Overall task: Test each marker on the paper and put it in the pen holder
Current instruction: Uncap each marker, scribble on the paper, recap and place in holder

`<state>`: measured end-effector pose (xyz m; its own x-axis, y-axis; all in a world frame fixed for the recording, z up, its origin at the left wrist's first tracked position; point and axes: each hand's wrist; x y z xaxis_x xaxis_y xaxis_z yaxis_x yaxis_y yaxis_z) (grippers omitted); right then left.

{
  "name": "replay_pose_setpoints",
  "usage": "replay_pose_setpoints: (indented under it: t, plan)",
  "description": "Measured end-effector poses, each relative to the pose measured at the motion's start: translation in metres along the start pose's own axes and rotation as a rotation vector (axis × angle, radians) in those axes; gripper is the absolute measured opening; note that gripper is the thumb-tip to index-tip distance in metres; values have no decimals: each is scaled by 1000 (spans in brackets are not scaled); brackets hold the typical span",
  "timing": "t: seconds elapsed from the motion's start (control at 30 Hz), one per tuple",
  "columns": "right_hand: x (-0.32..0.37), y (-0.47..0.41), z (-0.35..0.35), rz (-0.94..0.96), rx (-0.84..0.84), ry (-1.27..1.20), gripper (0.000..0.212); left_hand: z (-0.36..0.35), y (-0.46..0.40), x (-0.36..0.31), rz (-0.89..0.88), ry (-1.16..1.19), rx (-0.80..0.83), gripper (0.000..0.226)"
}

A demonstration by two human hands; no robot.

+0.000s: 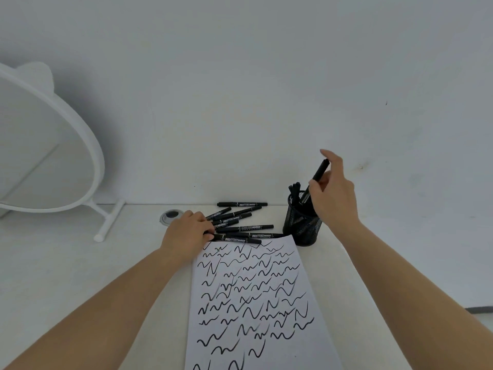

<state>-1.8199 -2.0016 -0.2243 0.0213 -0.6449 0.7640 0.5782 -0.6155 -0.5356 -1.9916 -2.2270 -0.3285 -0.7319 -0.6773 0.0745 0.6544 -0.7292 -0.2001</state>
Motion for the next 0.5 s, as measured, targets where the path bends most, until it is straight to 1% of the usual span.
replay_pose_setpoints:
  t: [0.13, 0.3, 0.4, 0.5]
  plan:
    - [-6, 5, -11, -8, 103, 150, 54, 0, -1, -1, 1, 3, 18, 22]
    - [-14, 9, -23, 87, 205, 542, 41, 2, -2, -1, -16, -13, 24, 23]
    - [-18, 10, -23, 100, 229, 619, 35, 2, -1, 0, 6, -19, 5, 24]
    - [-18, 12, -21, 114, 256, 641, 37, 5, 2, 4, 61, 25, -45, 21]
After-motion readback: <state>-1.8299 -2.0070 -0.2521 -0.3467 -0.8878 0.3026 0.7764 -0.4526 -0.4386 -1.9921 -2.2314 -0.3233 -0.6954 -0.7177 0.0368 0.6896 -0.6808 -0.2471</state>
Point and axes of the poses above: each hand's wrist, its own y-axis away from the middle knuckle, its own z-axis out of the back of the hand, x = y × z, and after that the axes turned 14 degrees about -y, right-handed
